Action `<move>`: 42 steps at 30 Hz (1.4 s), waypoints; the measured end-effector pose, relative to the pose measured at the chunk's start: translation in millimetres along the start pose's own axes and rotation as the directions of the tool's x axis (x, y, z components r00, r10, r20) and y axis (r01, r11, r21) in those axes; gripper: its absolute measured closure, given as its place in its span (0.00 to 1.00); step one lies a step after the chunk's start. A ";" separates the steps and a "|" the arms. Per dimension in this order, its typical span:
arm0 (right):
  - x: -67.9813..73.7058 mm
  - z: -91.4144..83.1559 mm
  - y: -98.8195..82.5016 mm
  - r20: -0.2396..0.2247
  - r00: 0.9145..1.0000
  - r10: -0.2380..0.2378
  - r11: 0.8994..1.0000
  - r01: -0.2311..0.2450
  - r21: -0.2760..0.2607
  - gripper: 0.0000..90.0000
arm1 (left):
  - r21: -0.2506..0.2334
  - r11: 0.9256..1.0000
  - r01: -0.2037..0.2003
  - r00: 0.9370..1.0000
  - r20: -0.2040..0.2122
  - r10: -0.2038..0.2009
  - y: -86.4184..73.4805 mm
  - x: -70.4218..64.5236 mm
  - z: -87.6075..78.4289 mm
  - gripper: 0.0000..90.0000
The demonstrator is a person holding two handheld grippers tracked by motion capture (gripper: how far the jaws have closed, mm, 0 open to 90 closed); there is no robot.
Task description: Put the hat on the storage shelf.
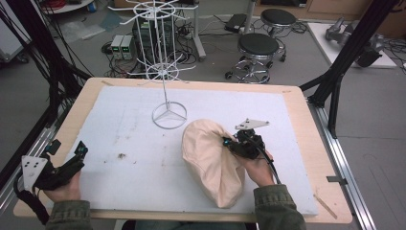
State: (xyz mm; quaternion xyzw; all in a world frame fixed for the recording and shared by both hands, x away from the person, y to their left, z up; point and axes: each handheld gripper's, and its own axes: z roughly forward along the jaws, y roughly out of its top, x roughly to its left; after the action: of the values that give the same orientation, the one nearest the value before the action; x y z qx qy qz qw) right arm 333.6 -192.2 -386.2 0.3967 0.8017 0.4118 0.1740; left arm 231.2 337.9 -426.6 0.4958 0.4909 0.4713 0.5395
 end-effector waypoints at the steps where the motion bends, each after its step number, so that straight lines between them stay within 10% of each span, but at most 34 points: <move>1: 0.2 -3.5 1.2 0.002 1.000 0.002 1.000 -0.002 -0.023 0.87 | 0.000 1.000 0.000 1.000 0.000 0.000 0.0 0.0 0.0 0.24; 17: 3.4 -37.9 8.8 -0.010 0.998 0.062 0.966 -0.063 -0.249 0.87 | 0.004 1.000 -0.002 1.000 0.008 0.002 -0.3 -1.0 1.2 0.24; 24: 4.0 -50.1 13.7 -0.009 0.995 0.097 0.927 -0.094 -0.363 0.86 | 0.002 1.000 -0.001 1.000 0.009 0.001 -0.2 -1.3 1.5 0.24; 25: 4.3 -54.8 17.4 -0.006 0.994 0.108 0.907 -0.101 -0.409 0.86 | 0.001 1.000 -0.001 1.000 0.008 0.001 -0.3 -1.2 1.6 0.24; 31: 4.8 -68.6 30.4 -0.005 0.992 0.124 0.860 -0.110 -0.498 0.86 | 0.000 1.000 -0.001 1.000 0.009 0.001 -0.3 -1.0 1.7 0.24; 42: 9.2 -80.2 40.6 0.008 0.992 0.125 0.831 -0.100 -0.548 0.86 | 0.002 1.000 -0.002 1.000 0.010 0.002 -0.3 -1.0 1.8 0.24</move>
State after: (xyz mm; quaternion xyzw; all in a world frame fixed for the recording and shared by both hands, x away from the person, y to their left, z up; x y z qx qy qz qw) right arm 299.3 -212.9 -305.2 0.3860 0.6224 0.6239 0.2727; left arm 232.9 336.7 -426.8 0.4991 0.4882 0.4689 0.5409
